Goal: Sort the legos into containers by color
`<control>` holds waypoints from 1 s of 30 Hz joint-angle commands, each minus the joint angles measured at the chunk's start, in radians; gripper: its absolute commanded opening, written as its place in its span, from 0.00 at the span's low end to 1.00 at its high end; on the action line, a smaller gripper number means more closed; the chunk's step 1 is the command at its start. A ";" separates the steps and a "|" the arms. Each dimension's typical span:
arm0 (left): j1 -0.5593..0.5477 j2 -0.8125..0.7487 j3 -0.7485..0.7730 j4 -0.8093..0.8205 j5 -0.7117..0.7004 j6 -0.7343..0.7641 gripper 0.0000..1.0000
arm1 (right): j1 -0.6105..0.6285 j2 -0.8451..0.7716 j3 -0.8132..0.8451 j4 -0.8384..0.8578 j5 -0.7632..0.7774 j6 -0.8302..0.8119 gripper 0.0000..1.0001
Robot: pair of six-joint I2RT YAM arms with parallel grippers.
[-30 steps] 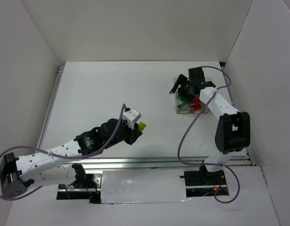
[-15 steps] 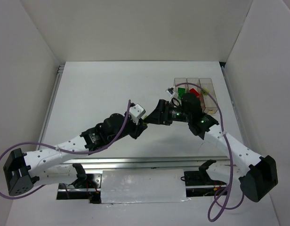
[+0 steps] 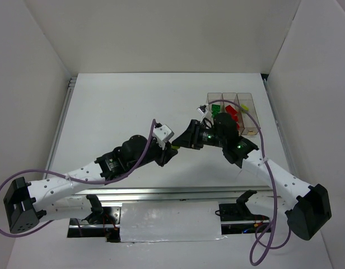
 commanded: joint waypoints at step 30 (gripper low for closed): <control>0.031 -0.330 0.136 -0.813 -0.547 -0.279 1.00 | -0.799 0.763 0.801 -0.580 0.921 -0.044 0.05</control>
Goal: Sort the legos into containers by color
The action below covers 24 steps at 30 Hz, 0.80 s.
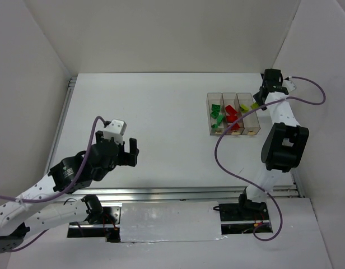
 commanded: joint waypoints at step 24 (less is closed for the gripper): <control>0.424 0.056 -0.007 0.026 0.050 -0.026 1.00 | 0.199 -0.346 -0.132 -0.027 -0.076 -0.176 1.00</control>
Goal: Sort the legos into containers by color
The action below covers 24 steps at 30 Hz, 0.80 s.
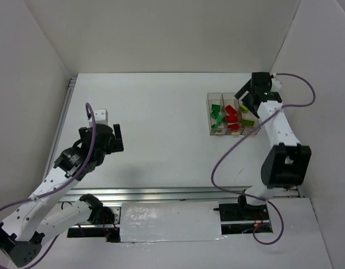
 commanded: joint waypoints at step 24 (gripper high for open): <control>0.275 -0.290 0.095 -0.016 -0.018 0.075 1.00 | 0.525 -1.337 -0.152 -0.458 0.031 -0.278 1.00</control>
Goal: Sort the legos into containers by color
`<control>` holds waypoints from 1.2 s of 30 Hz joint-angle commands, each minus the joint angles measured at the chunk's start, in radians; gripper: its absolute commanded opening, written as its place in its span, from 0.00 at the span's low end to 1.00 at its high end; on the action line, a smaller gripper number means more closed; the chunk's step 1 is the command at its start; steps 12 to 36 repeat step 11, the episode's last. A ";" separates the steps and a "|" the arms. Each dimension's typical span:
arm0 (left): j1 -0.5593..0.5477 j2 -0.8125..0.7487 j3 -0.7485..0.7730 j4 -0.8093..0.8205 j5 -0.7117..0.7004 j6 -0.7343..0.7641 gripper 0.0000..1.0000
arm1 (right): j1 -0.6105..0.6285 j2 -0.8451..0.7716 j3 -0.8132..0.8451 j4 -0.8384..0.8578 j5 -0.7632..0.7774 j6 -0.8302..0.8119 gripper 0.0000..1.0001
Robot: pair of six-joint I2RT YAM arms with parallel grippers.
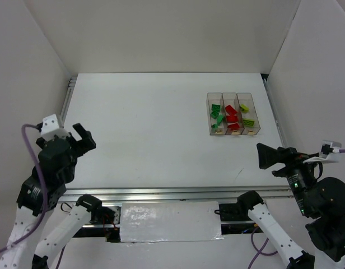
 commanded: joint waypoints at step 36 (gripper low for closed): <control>0.005 -0.258 -0.106 0.024 0.119 0.053 0.99 | 0.005 -0.007 -0.040 -0.103 0.019 0.005 1.00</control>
